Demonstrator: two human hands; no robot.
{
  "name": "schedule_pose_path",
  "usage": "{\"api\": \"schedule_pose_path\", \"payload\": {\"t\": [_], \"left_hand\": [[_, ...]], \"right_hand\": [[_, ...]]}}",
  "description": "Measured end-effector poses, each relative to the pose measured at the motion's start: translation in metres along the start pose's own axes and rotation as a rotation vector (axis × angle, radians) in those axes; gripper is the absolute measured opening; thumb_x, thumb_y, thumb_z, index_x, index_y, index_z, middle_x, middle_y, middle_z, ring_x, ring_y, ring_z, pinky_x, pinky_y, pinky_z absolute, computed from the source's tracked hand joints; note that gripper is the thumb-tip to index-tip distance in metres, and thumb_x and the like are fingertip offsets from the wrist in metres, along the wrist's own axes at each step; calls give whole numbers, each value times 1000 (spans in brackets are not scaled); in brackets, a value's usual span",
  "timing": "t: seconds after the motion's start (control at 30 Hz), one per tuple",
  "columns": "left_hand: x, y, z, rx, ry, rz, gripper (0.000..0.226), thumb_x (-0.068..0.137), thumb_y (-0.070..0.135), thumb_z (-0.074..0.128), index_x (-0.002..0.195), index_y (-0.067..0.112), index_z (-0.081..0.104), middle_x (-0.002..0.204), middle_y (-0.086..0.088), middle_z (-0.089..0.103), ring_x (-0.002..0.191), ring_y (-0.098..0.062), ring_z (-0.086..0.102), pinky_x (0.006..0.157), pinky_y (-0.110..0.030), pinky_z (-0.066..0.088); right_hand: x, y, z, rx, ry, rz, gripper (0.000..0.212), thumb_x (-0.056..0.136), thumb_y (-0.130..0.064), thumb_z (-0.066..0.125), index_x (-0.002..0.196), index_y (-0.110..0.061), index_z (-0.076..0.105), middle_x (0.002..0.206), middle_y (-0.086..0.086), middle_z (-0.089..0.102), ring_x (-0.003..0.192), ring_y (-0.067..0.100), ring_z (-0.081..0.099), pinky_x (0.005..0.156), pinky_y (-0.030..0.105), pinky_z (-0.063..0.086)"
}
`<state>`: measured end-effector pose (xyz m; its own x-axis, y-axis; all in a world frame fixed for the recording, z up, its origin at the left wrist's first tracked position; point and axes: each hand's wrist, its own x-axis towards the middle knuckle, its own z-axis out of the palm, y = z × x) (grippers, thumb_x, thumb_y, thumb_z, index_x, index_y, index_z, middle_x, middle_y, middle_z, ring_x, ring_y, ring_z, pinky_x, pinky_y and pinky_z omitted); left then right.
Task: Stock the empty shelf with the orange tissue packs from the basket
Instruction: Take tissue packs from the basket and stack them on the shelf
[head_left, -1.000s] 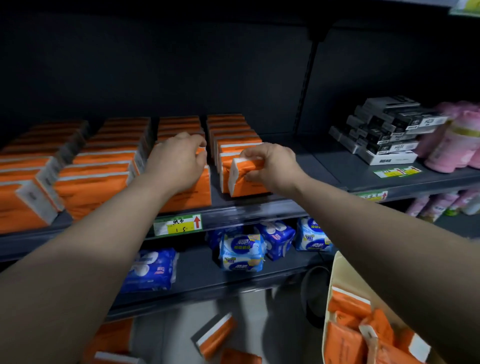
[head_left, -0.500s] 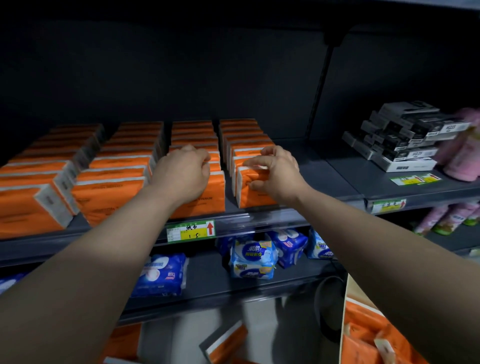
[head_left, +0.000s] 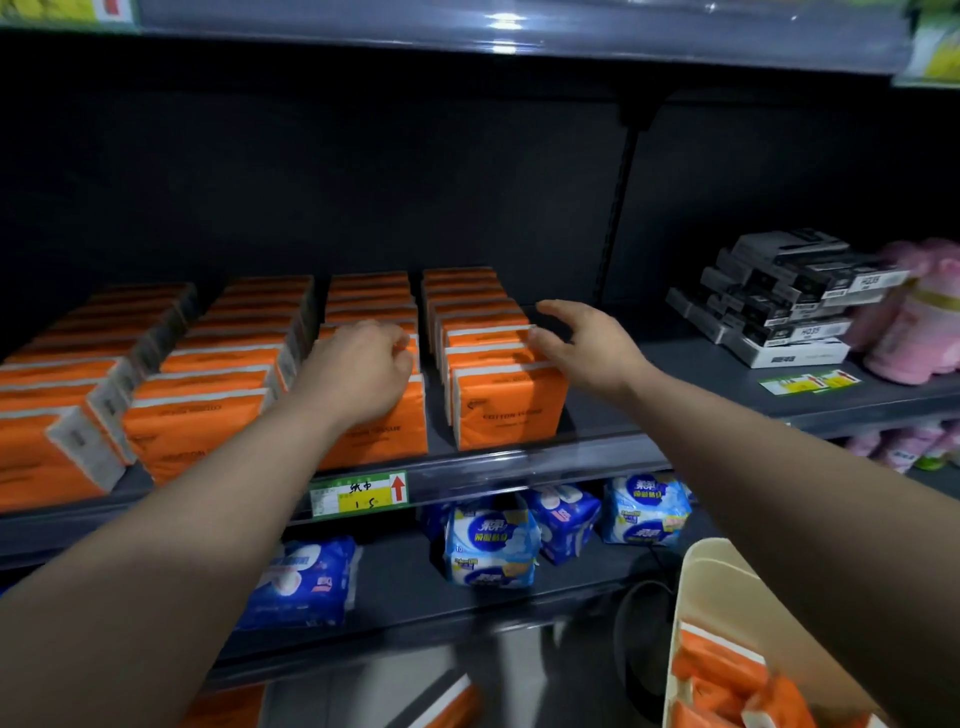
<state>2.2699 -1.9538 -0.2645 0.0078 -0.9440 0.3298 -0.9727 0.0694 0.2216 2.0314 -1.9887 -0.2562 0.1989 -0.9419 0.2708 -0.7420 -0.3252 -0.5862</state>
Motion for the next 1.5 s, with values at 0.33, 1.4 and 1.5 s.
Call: {"api": "schedule_pose_path", "payload": {"t": [0.33,1.4,1.5], "left_hand": [[99,6,24,99,-140,-43,37,94,31,43,125,17,56,133,-12,53,119,-31,51,94,-34,41],[59,22,26,275,-120,51,18,88,31,50,82,24,66,107,-2,63,107,-26,52,84,-36,39],[55,24,24,249,-123,40,25,89,28,46,95,24,70,115,-2,63,113,-29,50,90,-39,38]], "right_hand": [[64,33,-3,-290,-7,-19,48,97,-34,44,143,-23,38,144,5,45,134,27,38,113,42,28],[59,34,9,-173,-144,59,17,92,-30,57,92,-25,73,87,-3,71,86,17,64,83,36,51],[54,36,5,-255,-131,98,21,94,-27,52,104,-25,70,96,-1,69,98,21,62,98,43,44]]}}
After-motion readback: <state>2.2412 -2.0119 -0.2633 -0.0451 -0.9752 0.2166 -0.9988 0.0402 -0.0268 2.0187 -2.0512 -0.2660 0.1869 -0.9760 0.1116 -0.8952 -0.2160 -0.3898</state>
